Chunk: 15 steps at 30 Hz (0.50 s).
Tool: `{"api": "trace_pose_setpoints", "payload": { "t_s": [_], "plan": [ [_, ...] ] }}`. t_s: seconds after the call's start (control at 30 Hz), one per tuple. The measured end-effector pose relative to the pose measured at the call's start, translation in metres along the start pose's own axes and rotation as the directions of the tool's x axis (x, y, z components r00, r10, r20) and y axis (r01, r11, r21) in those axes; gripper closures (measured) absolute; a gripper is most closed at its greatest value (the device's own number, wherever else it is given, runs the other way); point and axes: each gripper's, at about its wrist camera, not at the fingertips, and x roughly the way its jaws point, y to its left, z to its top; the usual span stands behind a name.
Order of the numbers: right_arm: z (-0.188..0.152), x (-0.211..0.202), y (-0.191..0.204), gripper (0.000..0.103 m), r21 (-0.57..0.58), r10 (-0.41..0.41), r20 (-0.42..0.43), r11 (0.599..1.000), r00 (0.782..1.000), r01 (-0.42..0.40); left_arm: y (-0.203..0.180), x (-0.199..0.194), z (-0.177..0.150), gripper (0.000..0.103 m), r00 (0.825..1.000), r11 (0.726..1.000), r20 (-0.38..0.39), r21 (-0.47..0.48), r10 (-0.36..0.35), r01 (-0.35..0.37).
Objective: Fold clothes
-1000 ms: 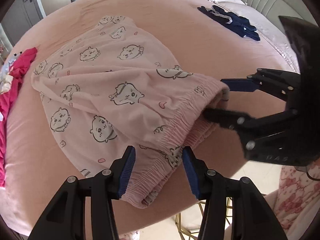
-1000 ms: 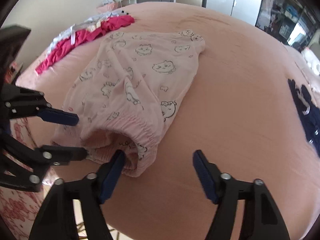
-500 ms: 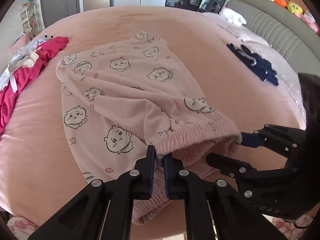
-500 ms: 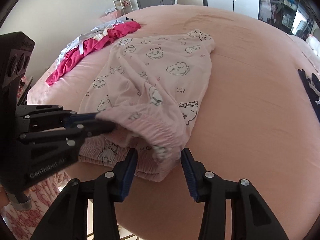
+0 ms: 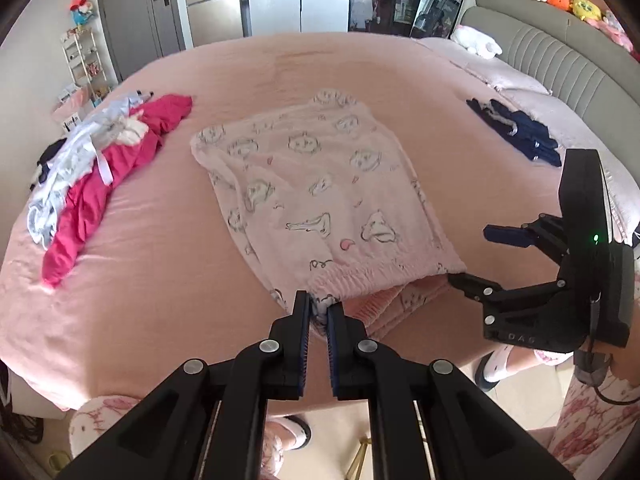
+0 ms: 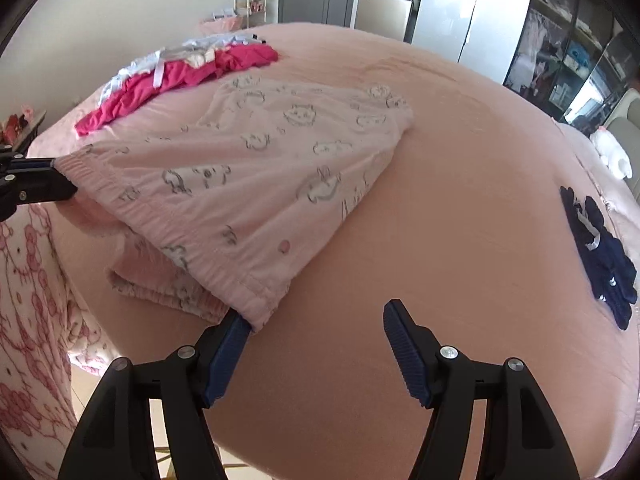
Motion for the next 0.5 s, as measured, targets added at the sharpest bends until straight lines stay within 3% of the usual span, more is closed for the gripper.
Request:
{"api": "trace_pose_setpoints", "payload": {
  "t_s": [0.03,0.13,0.23,0.33,0.5],
  "plan": [
    [-0.003,0.005,-0.001,0.035,0.006,0.002,-0.023,1.0,1.0,-0.002,0.003,0.019,-0.005,0.096,0.997,0.999,-0.074,-0.03,-0.029,0.027],
    [-0.009,0.009,-0.011,0.035,0.074,0.028,-0.036,0.997,0.999,-0.025,-0.004,0.041,-0.006,0.096,0.988,0.999,-0.153,-0.011,-0.037,0.036],
    [-0.006,-0.004,-0.02,0.035,0.108,0.015,0.007,0.994,1.0,-0.016,-0.002,0.033,0.003,0.095,0.987,0.994,-0.121,-0.03,-0.109,0.106],
    [-0.003,-0.015,-0.02,0.035,0.114,0.029,0.051,0.993,0.998,-0.035,0.002,0.036,0.0,0.095,0.984,0.996,-0.154,-0.043,-0.09,0.084],
    [0.007,-0.012,0.018,0.035,-0.058,0.072,0.086,0.996,0.994,-0.067,-0.002,0.031,-0.002,0.093,0.983,0.996,-0.157,-0.031,-0.091,0.087]
  ]
}}
